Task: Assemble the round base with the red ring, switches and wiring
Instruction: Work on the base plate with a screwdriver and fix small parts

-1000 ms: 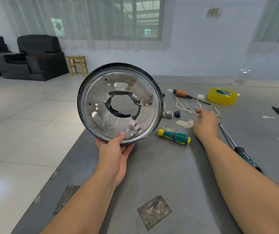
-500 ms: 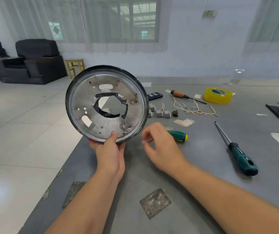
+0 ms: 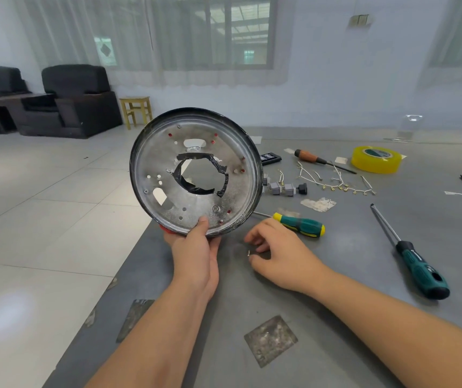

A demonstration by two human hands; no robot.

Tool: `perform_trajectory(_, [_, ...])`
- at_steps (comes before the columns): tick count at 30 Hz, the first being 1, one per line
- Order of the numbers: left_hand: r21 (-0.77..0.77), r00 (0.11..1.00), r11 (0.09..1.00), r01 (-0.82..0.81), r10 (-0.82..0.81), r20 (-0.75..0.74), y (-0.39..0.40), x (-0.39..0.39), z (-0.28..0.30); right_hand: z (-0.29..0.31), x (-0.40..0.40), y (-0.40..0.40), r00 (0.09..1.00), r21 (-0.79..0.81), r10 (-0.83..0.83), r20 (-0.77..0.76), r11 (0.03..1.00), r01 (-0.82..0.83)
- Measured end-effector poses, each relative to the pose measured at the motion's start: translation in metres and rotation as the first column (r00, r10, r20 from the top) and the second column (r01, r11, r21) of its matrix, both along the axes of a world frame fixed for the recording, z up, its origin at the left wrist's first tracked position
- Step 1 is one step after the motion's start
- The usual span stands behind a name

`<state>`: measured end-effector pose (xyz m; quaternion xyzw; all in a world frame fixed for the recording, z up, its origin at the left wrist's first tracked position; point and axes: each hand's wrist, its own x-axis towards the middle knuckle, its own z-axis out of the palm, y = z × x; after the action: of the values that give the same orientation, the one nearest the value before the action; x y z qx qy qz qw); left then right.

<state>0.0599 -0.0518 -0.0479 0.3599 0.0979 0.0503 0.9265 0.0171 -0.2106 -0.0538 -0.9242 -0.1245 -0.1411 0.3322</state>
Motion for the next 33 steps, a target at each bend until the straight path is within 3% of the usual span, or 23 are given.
perform_trajectory(8, [0.010,1.000,1.000,-0.005,0.005,-0.008,0.002,0.003,-0.002,0.002,-0.002,0.003,0.999,-0.044,-0.033,0.022,0.998,0.034])
perform_trajectory(15, [0.037,1.000,0.999,0.029,-0.029,0.002,0.002,0.003,-0.002,0.002,-0.006,0.002,0.994,0.247,-0.108,0.029,0.964,0.097])
perform_trajectory(19, [0.048,0.998,0.997,0.055,-0.055,0.015,0.002,0.001,-0.003,0.003,-0.007,0.005,0.990,0.330,-0.102,0.100,0.942,0.064])
perform_trajectory(24, [0.100,0.996,0.992,0.080,-0.083,0.022,0.001,-0.001,-0.002,0.009,-0.010,0.007,0.952,0.252,-0.115,0.282,0.967,0.042])
perform_trajectory(33, [0.167,0.987,0.975,0.144,-0.153,0.041,-0.002,-0.008,0.001,0.012,-0.011,0.011,0.933,0.117,-0.089,0.348,0.992,0.051])
